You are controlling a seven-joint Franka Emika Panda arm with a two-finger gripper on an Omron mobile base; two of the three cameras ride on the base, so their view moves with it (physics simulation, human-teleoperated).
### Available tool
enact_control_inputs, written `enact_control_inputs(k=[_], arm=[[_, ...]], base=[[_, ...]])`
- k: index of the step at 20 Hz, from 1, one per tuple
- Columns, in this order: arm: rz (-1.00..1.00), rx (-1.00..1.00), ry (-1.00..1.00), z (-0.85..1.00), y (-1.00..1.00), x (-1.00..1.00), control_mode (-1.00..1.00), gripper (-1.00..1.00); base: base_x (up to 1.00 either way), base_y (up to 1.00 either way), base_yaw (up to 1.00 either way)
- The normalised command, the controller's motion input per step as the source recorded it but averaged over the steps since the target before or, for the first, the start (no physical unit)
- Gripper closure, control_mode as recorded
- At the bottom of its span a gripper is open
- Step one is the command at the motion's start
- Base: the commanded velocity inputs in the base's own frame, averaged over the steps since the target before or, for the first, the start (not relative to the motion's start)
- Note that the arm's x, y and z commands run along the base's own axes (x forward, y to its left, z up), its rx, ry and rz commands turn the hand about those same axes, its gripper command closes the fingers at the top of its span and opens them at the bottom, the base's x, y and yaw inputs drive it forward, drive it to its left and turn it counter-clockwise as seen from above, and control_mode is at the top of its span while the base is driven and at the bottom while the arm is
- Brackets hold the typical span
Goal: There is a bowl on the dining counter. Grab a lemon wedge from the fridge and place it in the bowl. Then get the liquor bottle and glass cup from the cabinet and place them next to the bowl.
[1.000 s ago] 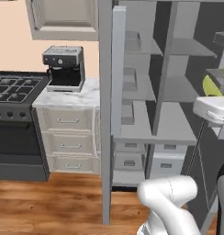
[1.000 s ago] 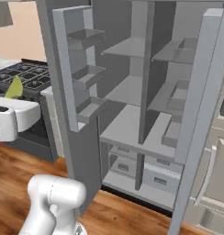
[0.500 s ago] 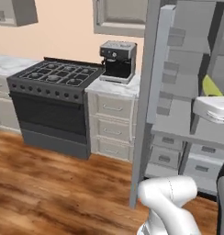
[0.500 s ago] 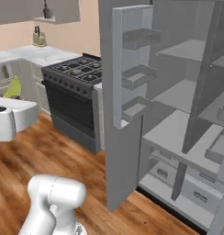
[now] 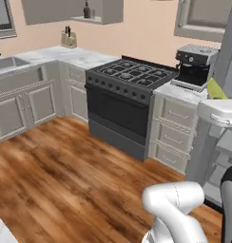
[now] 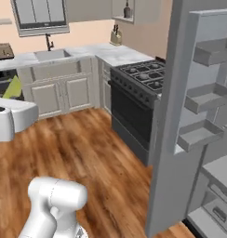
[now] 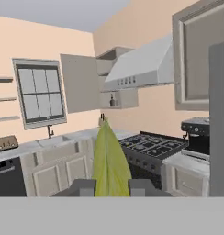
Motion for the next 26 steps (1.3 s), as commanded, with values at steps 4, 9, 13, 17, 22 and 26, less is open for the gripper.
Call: enact_control_inputs(k=[4, 9, 13, 17, 22, 26], arm=[[0.00, 0.00, 0.00, 0.00, 0.00, 0.00, 1.00, 1.00], [0.00, 0.00, 0.00, 0.00, 0.00, 0.00, 1.00, 1.00], [0.00, 0.00, 0.00, 0.00, 0.00, 0.00, 1.00, 1.00], [0.00, 0.00, 0.00, 0.00, 0.00, 0.00, 1.00, 1.00], [0.00, 0.00, 0.00, 0.00, 0.00, 0.00, 1.00, 1.00], [0.00, 0.00, 0.00, 0.00, 0.00, 0.00, 1.00, 1.00]], base=[[-0.10, 0.34, 0.70], [-0.04, 0.34, 0.74], [-0.01, 0.24, 0.76], [-0.01, 0.05, 0.73], [0.00, 0.00, 0.72], [0.00, 0.00, 0.69]])
